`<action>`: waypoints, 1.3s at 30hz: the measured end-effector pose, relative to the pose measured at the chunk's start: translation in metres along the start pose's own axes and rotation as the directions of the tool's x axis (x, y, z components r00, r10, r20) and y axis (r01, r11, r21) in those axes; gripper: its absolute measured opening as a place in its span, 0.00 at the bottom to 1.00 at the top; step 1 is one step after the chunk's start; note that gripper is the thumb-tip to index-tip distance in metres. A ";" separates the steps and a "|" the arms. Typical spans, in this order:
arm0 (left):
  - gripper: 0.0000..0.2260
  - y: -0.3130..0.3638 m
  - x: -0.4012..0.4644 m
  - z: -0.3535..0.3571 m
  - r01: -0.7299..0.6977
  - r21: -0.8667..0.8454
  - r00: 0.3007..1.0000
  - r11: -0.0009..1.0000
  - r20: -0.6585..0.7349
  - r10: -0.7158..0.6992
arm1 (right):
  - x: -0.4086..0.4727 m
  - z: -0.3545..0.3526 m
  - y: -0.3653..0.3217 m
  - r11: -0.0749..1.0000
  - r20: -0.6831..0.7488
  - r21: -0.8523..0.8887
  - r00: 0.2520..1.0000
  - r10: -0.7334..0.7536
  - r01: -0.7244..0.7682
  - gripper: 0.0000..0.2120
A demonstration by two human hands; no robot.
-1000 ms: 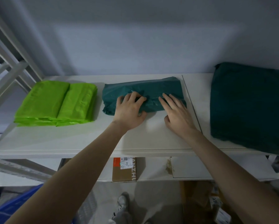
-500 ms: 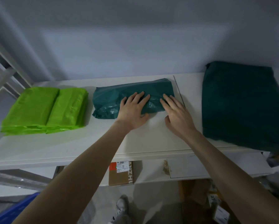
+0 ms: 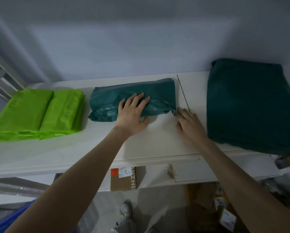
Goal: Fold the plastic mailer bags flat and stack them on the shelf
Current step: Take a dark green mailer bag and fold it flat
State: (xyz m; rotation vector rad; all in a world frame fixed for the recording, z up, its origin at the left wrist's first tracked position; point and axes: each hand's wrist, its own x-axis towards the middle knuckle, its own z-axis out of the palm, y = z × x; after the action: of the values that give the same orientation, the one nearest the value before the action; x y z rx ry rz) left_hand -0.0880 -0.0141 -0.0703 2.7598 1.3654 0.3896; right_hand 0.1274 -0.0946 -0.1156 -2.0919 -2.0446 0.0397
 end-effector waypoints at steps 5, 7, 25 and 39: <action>0.30 0.003 -0.002 0.004 0.002 -0.020 0.999 1.000 -0.052 -0.003 | 0.018 -0.022 -0.026 0.549 0.100 0.760 0.897 0.430 -0.348 0.17; 0.30 0.002 -0.002 0.005 -0.007 -0.018 0.998 1.000 -0.057 0.006 | 0.033 -0.030 -0.033 0.164 0.324 0.879 0.814 0.483 -0.448 0.21; 0.27 0.001 0.000 -0.011 -0.052 -0.057 0.994 0.997 -0.101 0.046 | 0.044 -0.048 -0.030 0.081 0.437 0.833 0.740 0.511 -0.548 0.23; 0.28 -0.045 -0.020 -0.036 0.148 -0.024 0.988 0.989 -0.040 -0.148 | 0.076 -0.069 -0.076 0.678 0.300 0.594 0.901 0.313 -0.433 0.36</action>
State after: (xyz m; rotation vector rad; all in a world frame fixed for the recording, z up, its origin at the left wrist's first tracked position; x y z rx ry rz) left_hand -0.1433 -0.0055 -0.0457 2.6258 1.5541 0.4534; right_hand 0.0673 -0.0273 -0.0252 -2.0152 -1.3207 0.9006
